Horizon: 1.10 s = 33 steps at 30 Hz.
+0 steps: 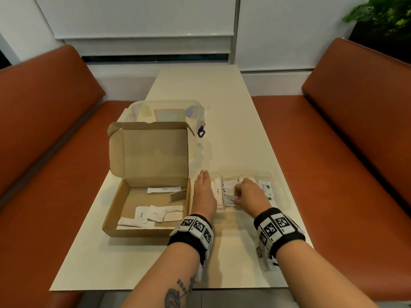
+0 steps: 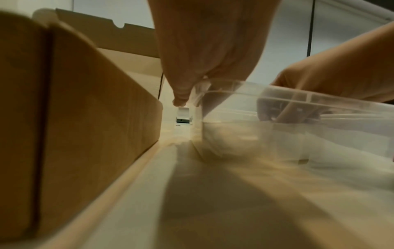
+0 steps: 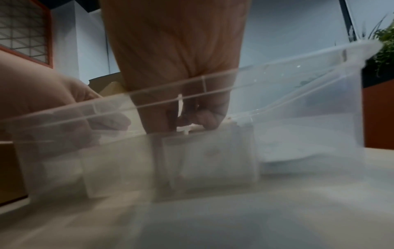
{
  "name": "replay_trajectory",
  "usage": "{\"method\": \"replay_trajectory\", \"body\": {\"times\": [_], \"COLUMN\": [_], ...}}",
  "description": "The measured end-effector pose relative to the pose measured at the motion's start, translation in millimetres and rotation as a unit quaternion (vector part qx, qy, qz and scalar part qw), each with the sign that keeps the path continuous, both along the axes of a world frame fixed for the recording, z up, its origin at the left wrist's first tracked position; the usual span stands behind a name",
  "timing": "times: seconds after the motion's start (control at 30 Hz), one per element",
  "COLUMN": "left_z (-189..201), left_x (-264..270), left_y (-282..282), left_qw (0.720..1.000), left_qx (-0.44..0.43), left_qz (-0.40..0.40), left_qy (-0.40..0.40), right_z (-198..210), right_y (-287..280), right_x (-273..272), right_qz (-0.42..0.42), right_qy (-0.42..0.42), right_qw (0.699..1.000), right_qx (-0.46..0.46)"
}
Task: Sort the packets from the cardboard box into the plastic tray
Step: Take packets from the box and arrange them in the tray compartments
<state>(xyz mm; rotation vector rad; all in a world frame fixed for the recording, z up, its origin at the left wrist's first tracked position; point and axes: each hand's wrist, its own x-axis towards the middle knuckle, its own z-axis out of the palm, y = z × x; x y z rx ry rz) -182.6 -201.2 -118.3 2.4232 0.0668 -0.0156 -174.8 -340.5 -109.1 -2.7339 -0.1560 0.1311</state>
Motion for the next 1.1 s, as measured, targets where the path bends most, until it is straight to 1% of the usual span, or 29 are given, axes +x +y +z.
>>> {"method": "replay_trajectory", "body": {"times": [0.1,0.17,0.23,0.4,0.6,0.67,0.73,0.83,0.9,0.97,1.0,1.03,1.1], "left_z": [-3,-3,-2,-1,-1,0,6,23,37,46,48,49,45], "left_x": [1,1,0,-1,1,2,2,2,4,8,10,10,7], "left_y": [-1,-2,-2,-2,-1,0,3,17,36,63,80,96,127], "left_qw": [1.000,1.000,1.000,1.000,0.999,0.998,0.997,0.986,0.978,0.979,0.984,0.991,0.998], "left_qx": [-0.012,-0.017,-0.017,-0.016,-0.040,-0.056,-0.076,-0.167,-0.202,-0.192,-0.165,-0.120,-0.017], "left_qz": [0.005,0.008,0.008,0.010,0.002,0.003,-0.001,0.013,0.031,0.053,0.058,0.057,0.034], "left_qy": [-0.004,-0.003,-0.006,-0.002,0.016,0.021,0.014,-0.020,-0.043,-0.046,-0.033,-0.009,0.051], "right_z": [1,1,-2,-9,-4,2,12,32,42,49,50,49,42], "right_y": [3,4,4,5,9,14,25,53,77,103,116,128,151], "right_x": [2,4,6,9,9,6,4,3,1,-3,-7,-10,-16], "right_qz": [0.012,0.018,0.022,-0.004,-0.012,-0.019,-0.024,-0.021,-0.021,0.000,0.023,0.052,0.110], "right_qy": [-0.037,-0.043,-0.033,-0.010,0.013,0.001,-0.028,-0.075,-0.092,-0.086,-0.069,-0.047,-0.001], "right_qw": [0.999,0.999,0.999,1.000,0.999,1.000,0.998,0.993,0.989,0.987,0.986,0.987,0.991], "right_qx": [0.007,-0.008,-0.026,-0.025,-0.030,-0.004,0.043,0.093,0.112,0.138,0.147,0.142,0.079]}}
